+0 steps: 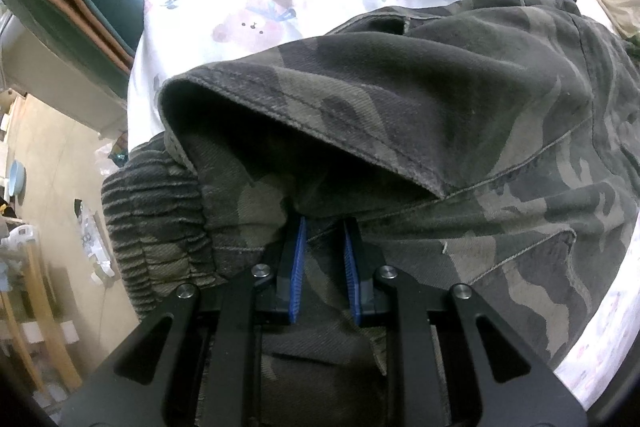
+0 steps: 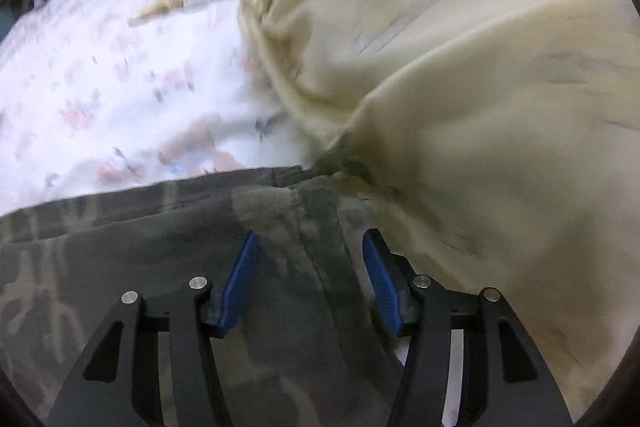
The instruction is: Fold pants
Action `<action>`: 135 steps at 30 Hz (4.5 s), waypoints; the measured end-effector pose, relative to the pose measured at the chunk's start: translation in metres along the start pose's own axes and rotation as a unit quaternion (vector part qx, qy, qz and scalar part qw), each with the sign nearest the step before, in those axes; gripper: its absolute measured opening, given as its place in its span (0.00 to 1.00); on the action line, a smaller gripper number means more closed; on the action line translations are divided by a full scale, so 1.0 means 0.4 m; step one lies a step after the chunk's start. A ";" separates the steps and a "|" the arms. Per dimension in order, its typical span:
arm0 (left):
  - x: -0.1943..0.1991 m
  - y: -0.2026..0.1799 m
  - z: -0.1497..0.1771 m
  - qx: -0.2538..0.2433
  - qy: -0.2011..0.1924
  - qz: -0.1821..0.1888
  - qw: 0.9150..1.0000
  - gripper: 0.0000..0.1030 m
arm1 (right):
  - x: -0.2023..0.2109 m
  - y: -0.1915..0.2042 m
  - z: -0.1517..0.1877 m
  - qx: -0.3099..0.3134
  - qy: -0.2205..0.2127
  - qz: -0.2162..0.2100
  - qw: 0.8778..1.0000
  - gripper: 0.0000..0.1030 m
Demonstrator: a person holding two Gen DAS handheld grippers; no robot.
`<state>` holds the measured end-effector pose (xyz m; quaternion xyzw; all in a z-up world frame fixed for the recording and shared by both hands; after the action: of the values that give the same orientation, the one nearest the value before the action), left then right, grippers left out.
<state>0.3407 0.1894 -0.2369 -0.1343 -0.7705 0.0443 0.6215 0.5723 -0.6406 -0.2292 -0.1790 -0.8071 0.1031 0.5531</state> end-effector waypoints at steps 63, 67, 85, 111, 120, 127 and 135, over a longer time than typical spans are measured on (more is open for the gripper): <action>0.053 -0.167 0.327 0.447 -0.395 0.215 0.773 0.93 | 0.568 0.391 0.696 -0.269 0.073 -0.290 0.915 0.77; 0.077 -0.076 0.273 0.447 -0.415 0.189 0.770 0.91 | 0.578 0.362 0.673 -0.269 0.054 -0.293 0.916 0.77; 0.254 -0.017 0.213 0.336 -0.419 0.153 0.829 0.12 | 0.543 0.325 0.670 -0.321 0.058 -0.312 0.892 0.77; 0.192 -0.022 0.196 0.322 -0.337 0.069 0.882 0.11 | 0.087 -0.154 0.396 -0.427 -0.061 -0.195 0.881 0.04; 0.335 -0.075 0.208 0.295 -0.363 0.118 0.876 0.10 | 0.297 -0.238 0.413 -0.398 -0.090 -0.136 0.903 0.03; 0.508 -0.044 0.306 0.311 -0.366 0.160 0.863 0.10 | 0.440 -0.289 0.566 -0.416 -0.048 -0.094 0.903 0.02; 0.432 -0.041 0.540 0.326 -0.186 0.102 0.921 0.10 | 0.423 -0.268 0.877 -0.416 0.154 -0.014 0.896 0.03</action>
<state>0.0956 0.2403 -0.1178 0.0081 -0.7973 0.3800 0.4688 0.1726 -0.6593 -0.1740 -0.3954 -0.6837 -0.2788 0.5464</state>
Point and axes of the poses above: each gripper's, at about its wrist camera, not at the fingertips, and x roughly against the way its jaws point, y to its left, z to its underside, the point moved 6 cm from there along -x, roughly the way its jaws point, and after that the axes turned 15 degrees about z, right-handed, at the moved point
